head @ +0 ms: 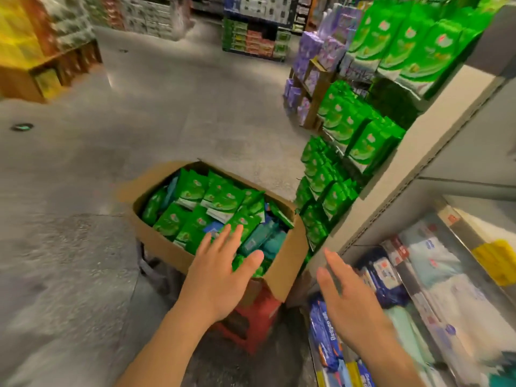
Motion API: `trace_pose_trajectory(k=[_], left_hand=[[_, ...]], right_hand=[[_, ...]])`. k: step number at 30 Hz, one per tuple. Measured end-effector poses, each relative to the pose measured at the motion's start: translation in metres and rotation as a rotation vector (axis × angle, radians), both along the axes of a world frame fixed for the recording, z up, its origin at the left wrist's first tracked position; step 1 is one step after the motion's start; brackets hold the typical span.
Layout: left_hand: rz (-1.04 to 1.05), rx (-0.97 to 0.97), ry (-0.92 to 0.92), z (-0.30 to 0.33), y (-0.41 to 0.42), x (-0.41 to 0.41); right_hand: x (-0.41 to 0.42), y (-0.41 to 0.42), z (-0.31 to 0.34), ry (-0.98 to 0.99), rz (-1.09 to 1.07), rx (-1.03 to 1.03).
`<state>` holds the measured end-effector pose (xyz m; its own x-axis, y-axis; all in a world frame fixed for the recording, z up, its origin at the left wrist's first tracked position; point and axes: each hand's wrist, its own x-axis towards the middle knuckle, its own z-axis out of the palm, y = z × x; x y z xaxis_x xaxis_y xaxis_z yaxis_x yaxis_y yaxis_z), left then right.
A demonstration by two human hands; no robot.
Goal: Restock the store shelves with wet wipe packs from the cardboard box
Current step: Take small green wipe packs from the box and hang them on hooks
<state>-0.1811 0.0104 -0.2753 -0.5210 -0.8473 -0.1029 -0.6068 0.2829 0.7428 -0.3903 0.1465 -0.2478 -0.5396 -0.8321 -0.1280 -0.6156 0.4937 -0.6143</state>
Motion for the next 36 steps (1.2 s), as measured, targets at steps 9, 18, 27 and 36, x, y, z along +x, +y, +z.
trace_pose_trajectory(k=[9,18,27,36], left_hand=[[0.113,0.072,-0.126,-0.027,-0.078,0.004],[0.229,0.136,-0.093,-0.001,-0.156,-0.035],[0.218,0.294,-0.087,-0.029,-0.198,-0.036],[0.075,0.411,-0.015,-0.071,-0.288,-0.013]], right_hand=[[-0.013,-0.11,-0.037,-0.098,0.164,-0.047],[-0.051,-0.217,-0.054,-0.194,0.309,0.009],[-0.06,-0.258,-0.075,-0.192,0.281,-0.012],[-0.027,-0.299,-0.126,-0.143,-0.006,0.159]])
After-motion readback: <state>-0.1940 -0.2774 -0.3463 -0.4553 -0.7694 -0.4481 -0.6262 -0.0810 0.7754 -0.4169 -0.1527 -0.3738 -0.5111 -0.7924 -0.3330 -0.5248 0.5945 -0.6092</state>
